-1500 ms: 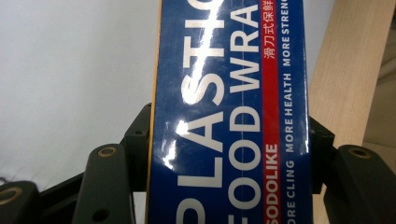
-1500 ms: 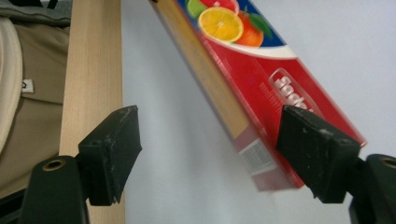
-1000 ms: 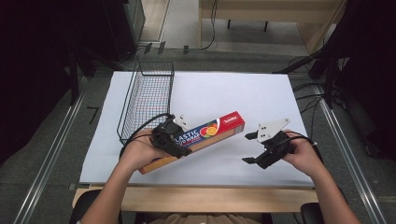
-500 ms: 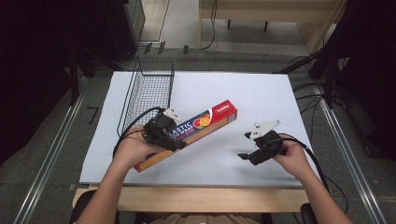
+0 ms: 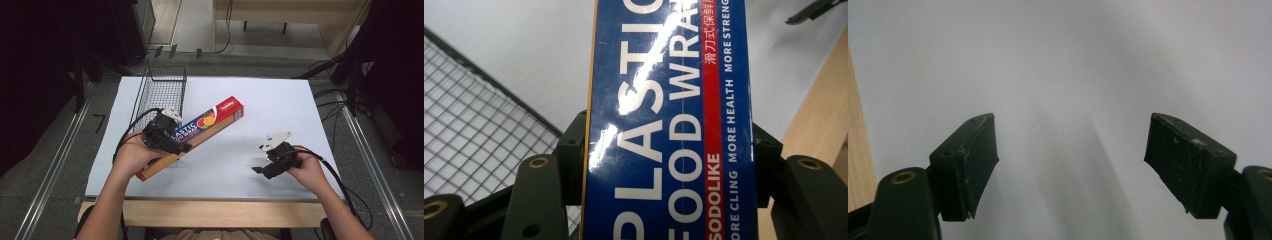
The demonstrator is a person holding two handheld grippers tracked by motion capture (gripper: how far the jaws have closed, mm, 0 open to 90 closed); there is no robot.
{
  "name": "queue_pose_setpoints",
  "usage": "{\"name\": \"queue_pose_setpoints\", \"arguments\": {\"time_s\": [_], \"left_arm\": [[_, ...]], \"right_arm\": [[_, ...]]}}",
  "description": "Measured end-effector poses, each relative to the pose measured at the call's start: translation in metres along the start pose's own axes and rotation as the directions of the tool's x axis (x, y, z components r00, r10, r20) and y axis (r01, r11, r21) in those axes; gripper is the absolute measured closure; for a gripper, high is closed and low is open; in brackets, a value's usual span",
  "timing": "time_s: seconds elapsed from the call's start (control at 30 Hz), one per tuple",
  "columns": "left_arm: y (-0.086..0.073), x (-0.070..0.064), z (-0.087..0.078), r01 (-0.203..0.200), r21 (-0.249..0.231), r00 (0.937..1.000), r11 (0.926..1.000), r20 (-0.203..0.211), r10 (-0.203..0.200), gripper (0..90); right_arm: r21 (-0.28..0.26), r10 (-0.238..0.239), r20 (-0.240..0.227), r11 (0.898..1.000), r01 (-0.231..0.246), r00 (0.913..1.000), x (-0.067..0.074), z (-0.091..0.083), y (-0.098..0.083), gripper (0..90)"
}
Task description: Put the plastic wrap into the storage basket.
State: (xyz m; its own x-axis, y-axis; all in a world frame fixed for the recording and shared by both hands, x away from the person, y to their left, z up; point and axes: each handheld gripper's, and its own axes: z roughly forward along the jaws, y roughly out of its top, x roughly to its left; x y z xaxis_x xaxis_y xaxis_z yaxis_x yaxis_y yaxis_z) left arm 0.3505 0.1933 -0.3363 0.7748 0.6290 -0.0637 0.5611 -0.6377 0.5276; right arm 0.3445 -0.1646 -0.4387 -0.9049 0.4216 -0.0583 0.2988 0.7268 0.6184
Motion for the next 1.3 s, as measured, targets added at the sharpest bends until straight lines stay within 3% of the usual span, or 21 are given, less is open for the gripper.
{"name": "queue_pose_setpoints", "arguments": {"time_s": [0.3, 0.4, 0.5, 0.57, 0.77, 0.87, 1.07, 1.3], "left_arm": [[0.009, 0.032, -0.006, 0.106, 0.017, 0.9923, 0.9943, -0.066, -0.104, 39.8], [0.016, 0.040, -0.007, 0.141, 0.016, 0.9836, 0.9899, -0.116, -0.138, 39.8], [0.021, 0.048, -0.009, 0.171, 0.011, 0.9789, 0.9853, -0.116, -0.168, 39.8], [0.025, 0.053, -0.010, 0.193, 0.012, 0.9724, 0.9811, -0.136, -0.190, 39.8], [0.033, 0.066, -0.014, 0.230, 0.026, 0.9608, 0.9728, -0.165, -0.223, 39.8], [0.035, 0.074, -0.015, 0.264, 0.020, 0.9490, 0.9643, -0.184, -0.256, 39.8], [0.036, 0.086, -0.017, 0.342, -0.005, 0.9194, 0.9397, -0.205, -0.336, 39.8], [0.040, 0.099, -0.016, 0.384, 0.012, 0.8898, 0.9231, -0.271, -0.367, 39.7]], "right_arm": [[0.020, -0.010, 0.012, 1.000, 0.010, 0.9999, 0.000, 0.000, -0.001, 21.7], [0.028, -0.021, 0.022, 0.999, 0.021, 0.9995, 0.001, 0.001, -0.002, 21.7], [0.018, -0.018, 0.025, 1.000, 0.018, 0.9995, 0.000, 0.000, -0.001, 21.7], [0.015, -0.010, 0.024, 1.000, 0.010, 0.9997, 0.000, -0.001, -0.001, 21.7], [0.020, -0.010, 0.021, 1.000, 0.010, 0.9997, 0.000, 0.000, -0.001, 21.7], [0.022, -0.010, 0.022, 1.000, 0.009, 0.9997, 0.000, 0.000, -0.002, 21.7], [0.027, -0.012, 0.019, 1.000, 0.011, 0.9998, 0.001, 0.001, -0.002, 21.7], [0.031, -0.019, 0.015, 0.999, 0.018, 0.9997, 0.001, 0.002, -0.002, 21.7]]}}
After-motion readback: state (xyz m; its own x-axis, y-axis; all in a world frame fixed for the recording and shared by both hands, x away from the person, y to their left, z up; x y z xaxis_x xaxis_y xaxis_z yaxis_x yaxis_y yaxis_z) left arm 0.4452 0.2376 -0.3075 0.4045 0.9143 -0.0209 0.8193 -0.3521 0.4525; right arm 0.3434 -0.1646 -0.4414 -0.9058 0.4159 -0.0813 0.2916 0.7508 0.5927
